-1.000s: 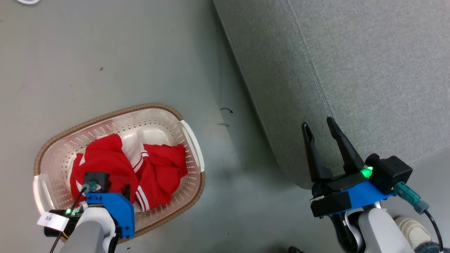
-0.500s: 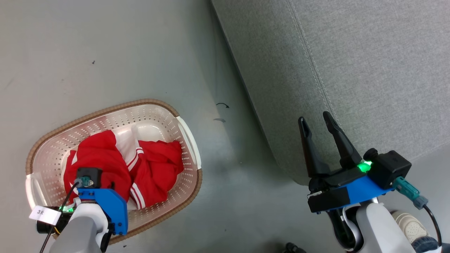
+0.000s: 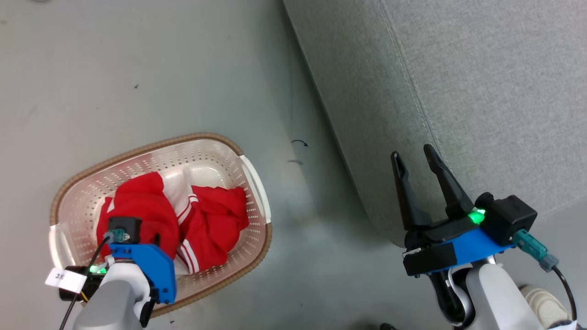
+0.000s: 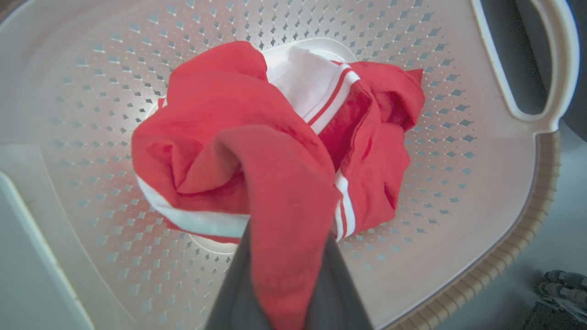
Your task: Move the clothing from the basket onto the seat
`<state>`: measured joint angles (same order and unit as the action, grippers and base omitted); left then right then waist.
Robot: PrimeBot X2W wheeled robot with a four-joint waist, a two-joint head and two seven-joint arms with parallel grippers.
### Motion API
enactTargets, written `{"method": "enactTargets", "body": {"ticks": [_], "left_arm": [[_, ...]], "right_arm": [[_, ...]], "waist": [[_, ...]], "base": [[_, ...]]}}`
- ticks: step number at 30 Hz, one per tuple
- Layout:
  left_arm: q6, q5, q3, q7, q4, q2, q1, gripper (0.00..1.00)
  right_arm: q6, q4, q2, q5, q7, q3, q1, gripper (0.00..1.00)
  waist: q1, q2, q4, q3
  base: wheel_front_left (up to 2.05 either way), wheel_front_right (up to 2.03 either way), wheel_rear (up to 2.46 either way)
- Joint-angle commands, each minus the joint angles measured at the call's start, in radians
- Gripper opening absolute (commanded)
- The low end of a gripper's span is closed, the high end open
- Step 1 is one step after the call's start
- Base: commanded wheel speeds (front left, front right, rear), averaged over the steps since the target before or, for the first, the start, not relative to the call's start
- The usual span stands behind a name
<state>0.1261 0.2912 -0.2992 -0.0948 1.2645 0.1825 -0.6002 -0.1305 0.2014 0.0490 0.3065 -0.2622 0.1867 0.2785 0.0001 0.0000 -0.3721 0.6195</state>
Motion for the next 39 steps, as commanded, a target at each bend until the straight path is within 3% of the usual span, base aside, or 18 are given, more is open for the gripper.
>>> {"method": "enactTargets", "body": {"ticks": [1, 17, 28, 39], "left_arm": [[0.003, 0.012, -0.003, -0.012, 0.004, -0.014, -0.022, 0.00], [0.005, 0.107, -0.114, -0.092, -0.068, -0.120, 0.025, 0.00], [0.005, 0.196, -0.241, -0.131, -0.219, -0.132, 0.059, 0.00], [0.005, 0.232, -0.397, -0.106, -0.379, -0.132, -0.023, 0.00]], "right_arm": [[0.000, 0.004, 0.003, -0.012, -0.004, -0.007, 0.012, 1.00], [0.000, 0.055, 0.003, -0.109, -0.004, -0.060, -0.045, 1.00], [0.000, 0.082, 0.003, -0.141, 0.005, -0.101, -0.128, 1.00], [0.000, 0.050, 0.003, -0.158, 0.045, -0.114, -0.187, 1.00]], "waist": [[-0.0001, 0.0000, 0.024, -0.022], [-0.0001, 0.0000, 0.199, -0.256], [-0.0001, 0.0000, 0.297, -0.436], [-0.0001, 0.0000, 0.347, -0.509]], "base": [[0.00, 0.00, 0.00], [0.00, 0.00, 0.00], [0.00, 0.00, 0.00], [0.00, 0.00, 0.00]]}}
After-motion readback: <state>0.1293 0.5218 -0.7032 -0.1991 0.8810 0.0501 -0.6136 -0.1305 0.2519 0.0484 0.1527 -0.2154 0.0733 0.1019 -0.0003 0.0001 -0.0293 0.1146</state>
